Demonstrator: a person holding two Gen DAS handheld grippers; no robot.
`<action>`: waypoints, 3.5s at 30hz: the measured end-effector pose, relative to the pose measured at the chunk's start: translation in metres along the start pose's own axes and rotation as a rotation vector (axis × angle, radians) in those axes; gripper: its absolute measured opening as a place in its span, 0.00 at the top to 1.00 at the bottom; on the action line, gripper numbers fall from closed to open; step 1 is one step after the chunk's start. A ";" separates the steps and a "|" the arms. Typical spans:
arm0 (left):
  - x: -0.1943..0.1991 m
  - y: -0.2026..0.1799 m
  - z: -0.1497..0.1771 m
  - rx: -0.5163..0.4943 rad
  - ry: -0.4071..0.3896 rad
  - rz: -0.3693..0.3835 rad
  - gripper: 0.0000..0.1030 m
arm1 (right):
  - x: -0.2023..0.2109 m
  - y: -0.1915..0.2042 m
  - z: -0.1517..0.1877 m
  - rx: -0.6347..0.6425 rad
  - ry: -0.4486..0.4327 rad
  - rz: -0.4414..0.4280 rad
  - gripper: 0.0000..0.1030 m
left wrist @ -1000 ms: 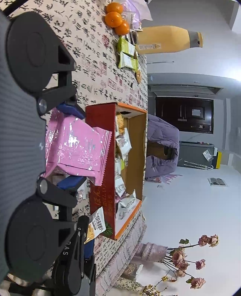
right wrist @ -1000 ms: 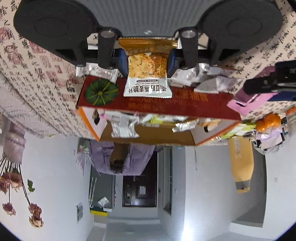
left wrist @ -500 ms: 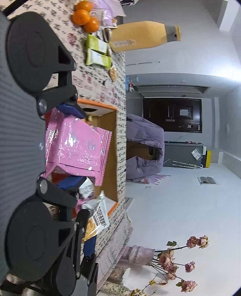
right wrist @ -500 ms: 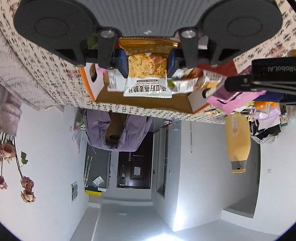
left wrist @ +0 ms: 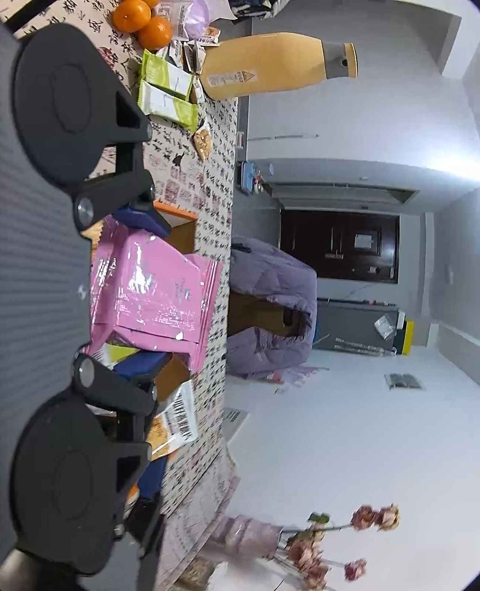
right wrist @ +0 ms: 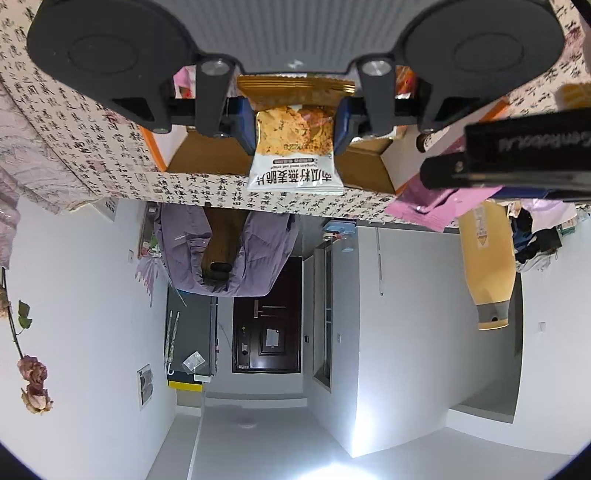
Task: Organize snacks
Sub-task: 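Carry the pink packet and oat-crisp bag into the box and open both grippers, then withdraw both grippers from the box back over the remaining sachets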
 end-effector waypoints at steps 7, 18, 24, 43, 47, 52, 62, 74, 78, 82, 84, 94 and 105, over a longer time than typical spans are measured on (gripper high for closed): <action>-0.031 0.011 0.010 0.058 -0.039 -0.043 0.36 | -0.018 -0.009 0.015 0.022 -0.035 0.002 0.60; -0.044 0.016 0.024 0.050 -0.001 -0.035 0.32 | -0.025 -0.013 0.026 0.008 0.002 0.034 0.57; -0.030 0.022 0.018 0.087 -0.060 -0.034 0.00 | -0.020 -0.015 0.027 -0.003 -0.030 0.048 0.08; -0.031 0.026 0.015 0.139 -0.004 -0.023 0.00 | -0.016 -0.022 0.025 -0.037 -0.041 0.056 0.00; -0.020 0.024 0.007 0.147 -0.025 -0.027 0.00 | -0.005 -0.021 0.018 -0.058 -0.044 0.050 0.00; -0.004 0.021 -0.003 0.151 -0.041 -0.020 0.00 | 0.012 -0.018 0.015 -0.047 -0.037 0.055 0.00; 0.035 0.023 0.015 0.129 -0.032 -0.024 0.00 | 0.052 -0.009 0.031 -0.041 -0.018 0.059 0.00; 0.062 0.036 0.064 0.059 0.015 -0.037 0.00 | 0.102 -0.008 0.067 -0.057 0.032 0.056 0.00; 0.062 0.043 0.087 0.060 0.050 -0.038 0.00 | 0.113 -0.012 0.083 -0.073 0.050 0.060 0.00; 0.059 0.050 0.108 0.062 0.078 -0.031 0.00 | 0.120 -0.017 0.099 -0.098 0.073 0.052 0.00; 0.057 0.052 0.116 0.067 0.094 -0.017 0.00 | 0.124 -0.019 0.107 -0.108 0.082 0.051 0.00; 0.054 0.050 0.123 0.055 0.061 -0.008 0.00 | 0.128 -0.035 0.130 -0.156 0.126 0.088 0.00; 0.052 0.054 0.125 0.075 0.069 -0.010 0.00 | 0.079 -0.062 0.124 -0.181 0.240 0.147 0.00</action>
Point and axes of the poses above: each gripper's, at about its wrist camera, not at the fingertips, and x roughly against the way its jaws point, y to its left, z to its underside, the point moved 9 cm from there along -x, roughly the way its jaws point, and after that the axes turned 13 degrees about -z, right-handed, at the moved point
